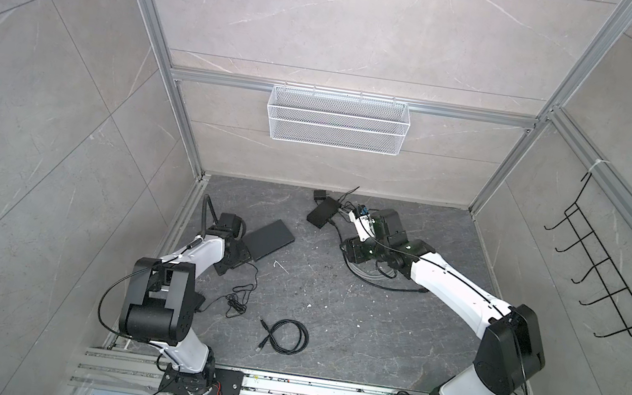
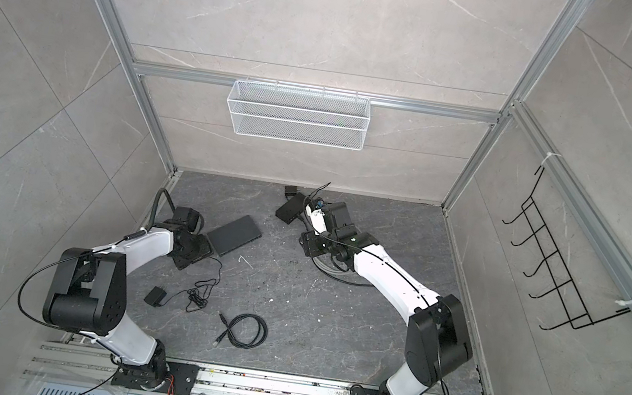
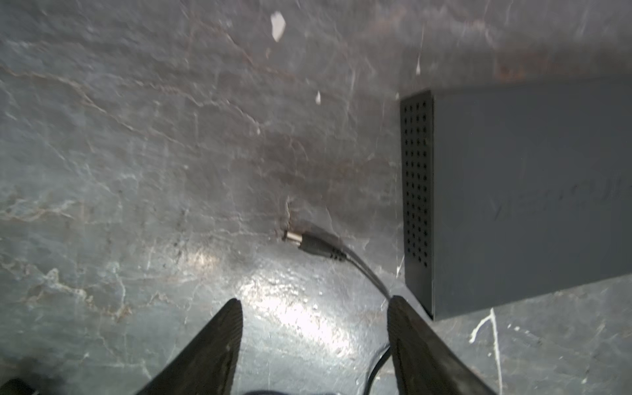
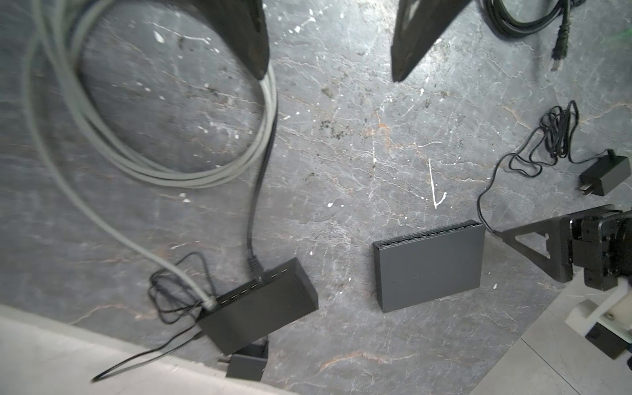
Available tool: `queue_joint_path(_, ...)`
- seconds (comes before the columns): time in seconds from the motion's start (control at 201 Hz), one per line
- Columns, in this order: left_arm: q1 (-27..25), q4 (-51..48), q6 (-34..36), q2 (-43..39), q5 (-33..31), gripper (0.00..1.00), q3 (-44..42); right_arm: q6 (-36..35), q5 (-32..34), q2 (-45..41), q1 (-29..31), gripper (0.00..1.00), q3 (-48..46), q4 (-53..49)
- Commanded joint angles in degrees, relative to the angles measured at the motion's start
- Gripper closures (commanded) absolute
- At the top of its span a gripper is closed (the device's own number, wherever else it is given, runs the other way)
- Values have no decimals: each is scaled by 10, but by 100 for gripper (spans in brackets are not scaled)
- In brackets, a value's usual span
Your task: Insert the plug into the switch port
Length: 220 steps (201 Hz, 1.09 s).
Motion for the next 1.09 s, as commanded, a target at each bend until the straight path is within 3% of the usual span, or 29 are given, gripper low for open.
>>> queue_joint_path(0.0,6,13,-13,7,-21,33,27,36,-25,17,7,44,19,-16)
queue_joint_path(0.159,19,19,-11,29,-5,33,45,41,3,37,24,42,31,-34)
queue_joint_path(0.269,19,36,7,50,12,32,68,53,-15,50,29,42,35,-33)
queue_joint_path(0.373,20,35,47,73,12,30,109,62,-19,57,39,42,35,-33)
queue_joint_path(0.503,21,57,106,108,48,27,161,85,-28,61,47,42,30,-30)
queue_joint_path(0.766,23,1,228,241,130,25,312,138,-28,65,63,39,17,-23)
queue_joint_path(1.09,23,-3,259,277,246,24,319,152,-12,47,70,39,-2,-29)
